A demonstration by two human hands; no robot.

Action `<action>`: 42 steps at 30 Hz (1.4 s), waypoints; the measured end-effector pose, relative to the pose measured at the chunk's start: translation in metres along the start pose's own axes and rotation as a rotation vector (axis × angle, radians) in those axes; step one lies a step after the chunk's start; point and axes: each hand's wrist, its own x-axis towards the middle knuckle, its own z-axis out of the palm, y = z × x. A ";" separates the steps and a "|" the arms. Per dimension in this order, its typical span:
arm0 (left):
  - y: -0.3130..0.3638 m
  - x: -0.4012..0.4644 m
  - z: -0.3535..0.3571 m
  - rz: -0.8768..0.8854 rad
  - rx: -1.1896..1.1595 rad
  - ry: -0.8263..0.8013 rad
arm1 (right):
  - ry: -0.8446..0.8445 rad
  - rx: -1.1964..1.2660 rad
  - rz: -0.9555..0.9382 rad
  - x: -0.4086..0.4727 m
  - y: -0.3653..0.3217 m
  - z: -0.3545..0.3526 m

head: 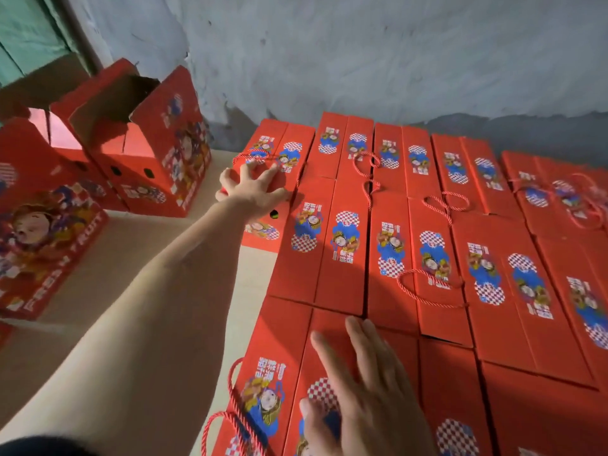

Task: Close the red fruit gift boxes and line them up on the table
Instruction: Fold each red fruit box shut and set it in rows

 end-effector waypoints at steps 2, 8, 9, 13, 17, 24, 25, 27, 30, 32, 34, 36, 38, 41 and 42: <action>0.006 0.021 0.001 0.005 0.011 0.021 | 0.034 -0.037 0.006 0.004 0.002 0.004; 0.008 0.060 0.014 0.036 0.018 0.089 | -0.002 -0.108 -0.009 0.013 0.003 0.003; 0.008 0.060 0.013 0.029 0.023 0.062 | 0.033 -0.121 -0.013 0.013 0.004 0.005; 0.012 0.038 0.018 0.077 0.160 0.066 | 0.080 -0.116 -0.020 0.010 0.003 0.005; 0.017 -0.035 0.037 0.227 -0.075 0.209 | -0.007 -0.061 0.001 0.006 -0.001 -0.002; -0.020 -0.225 0.062 0.206 -0.363 -0.009 | -0.074 -0.042 0.055 -0.003 -0.007 -0.011; -0.026 -0.245 0.061 0.178 -0.320 -0.006 | -0.103 -0.086 0.059 -0.004 -0.008 -0.011; -0.034 -0.279 0.058 0.144 -0.247 -0.029 | -0.182 -0.131 0.096 -0.005 -0.014 -0.011; -0.042 -0.320 0.052 0.192 -0.234 -0.098 | -0.206 -0.099 0.165 -0.013 -0.042 -0.007; -0.048 -0.351 0.047 0.241 -0.230 -0.073 | -0.249 -0.057 0.103 -0.024 -0.070 0.000; -0.061 -0.382 0.046 0.225 -0.241 -0.009 | -0.273 -0.044 0.005 -0.038 -0.098 0.010; -0.078 -0.411 0.044 0.129 -0.285 0.052 | -0.282 -0.021 -0.053 -0.049 -0.123 0.018; -0.100 -0.436 0.042 0.052 -0.365 0.123 | -0.284 -0.040 -0.073 -0.056 -0.140 0.022; -0.138 -0.451 0.038 -0.049 -0.284 0.185 | -0.297 -0.121 -0.047 -0.059 -0.148 0.024; -0.152 -0.450 0.034 -0.060 -0.224 0.198 | -0.291 -0.142 -0.041 -0.059 -0.149 0.024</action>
